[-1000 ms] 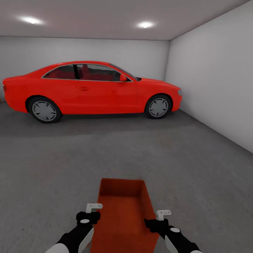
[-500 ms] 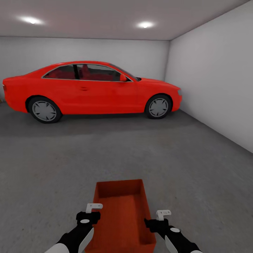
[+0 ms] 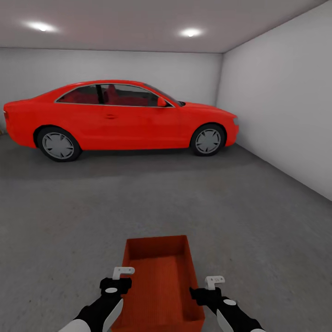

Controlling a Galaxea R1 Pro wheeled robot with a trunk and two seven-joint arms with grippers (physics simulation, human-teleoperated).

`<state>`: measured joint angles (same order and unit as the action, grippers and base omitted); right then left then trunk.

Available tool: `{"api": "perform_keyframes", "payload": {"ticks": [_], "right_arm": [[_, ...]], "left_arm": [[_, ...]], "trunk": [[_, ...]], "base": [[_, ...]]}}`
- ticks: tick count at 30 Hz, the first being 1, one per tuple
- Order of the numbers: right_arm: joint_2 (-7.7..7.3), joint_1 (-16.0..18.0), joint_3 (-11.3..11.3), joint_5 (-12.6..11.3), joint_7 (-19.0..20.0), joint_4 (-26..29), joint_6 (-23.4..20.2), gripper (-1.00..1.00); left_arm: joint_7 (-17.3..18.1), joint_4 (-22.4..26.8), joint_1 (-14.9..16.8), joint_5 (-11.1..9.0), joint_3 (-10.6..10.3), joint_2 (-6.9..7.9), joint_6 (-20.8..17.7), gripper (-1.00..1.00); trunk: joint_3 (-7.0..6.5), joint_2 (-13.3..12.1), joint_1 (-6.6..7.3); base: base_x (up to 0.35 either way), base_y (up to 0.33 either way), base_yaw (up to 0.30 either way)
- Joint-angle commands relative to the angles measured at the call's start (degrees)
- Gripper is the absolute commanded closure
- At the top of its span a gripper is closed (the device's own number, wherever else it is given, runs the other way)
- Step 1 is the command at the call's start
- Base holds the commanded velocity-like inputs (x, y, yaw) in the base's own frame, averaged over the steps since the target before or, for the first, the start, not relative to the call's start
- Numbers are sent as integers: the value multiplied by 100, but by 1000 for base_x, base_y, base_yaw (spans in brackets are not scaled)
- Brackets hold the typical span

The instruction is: Move the two storage containers from the living room to the garage. In the garage, place one container on the floor and stack the other container on top of it (either order is fine).

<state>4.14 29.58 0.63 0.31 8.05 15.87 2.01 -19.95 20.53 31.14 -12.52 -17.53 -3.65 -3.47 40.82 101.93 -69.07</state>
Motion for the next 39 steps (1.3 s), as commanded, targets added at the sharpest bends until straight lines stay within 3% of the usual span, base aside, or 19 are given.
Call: {"api": "perform_keyframes", "payload": {"ticks": [1, 19, 26, 30, 33, 34, 39], "right_arm": [[0, 3, 8, 4, 18, -5, 19, -100], [-31, 3, 16, 8, 22, 3, 10, -100], [-55, 3, 51, 4, 22, 71, -30, -100], [-76, 7, 358, -26, 4, 95, -19, -100], [-166, 10, 635, -30, -7, 152, -22, -100], [-255, 15, 797, -31, -16, 228, -36, -100], [-433, 20, 1223, -33, -133, 333, -55, -100]], "left_arm": [[-44, 12, 2, -49, -49, 5, -31, -100], [-70, 61, 0, -48, -39, 42, -31, -100], [-95, 305, 4, -64, 91, 347, -38, -100], [-96, 358, -6, -57, 414, 452, -39, -100], [-89, 362, -10, -57, 720, 637, -39, -100], [-81, 363, -11, -57, 933, 782, -39, -100], [-72, 390, -11, -57, 1263, 1091, -39, -100]], "trunk": [[5, 2, 1], [5, 2, 1], [5, 2, 1], [5, 2, 1], [5, 2, 1], [5, 2, 1], [5, 2, 1]], "base": [[0, 0, 0], [0, 0, 0], [0, 0, 0], [0, 0, 0], [0, 0, 0], [0, 0, 0], [0, 0, 0]]}}
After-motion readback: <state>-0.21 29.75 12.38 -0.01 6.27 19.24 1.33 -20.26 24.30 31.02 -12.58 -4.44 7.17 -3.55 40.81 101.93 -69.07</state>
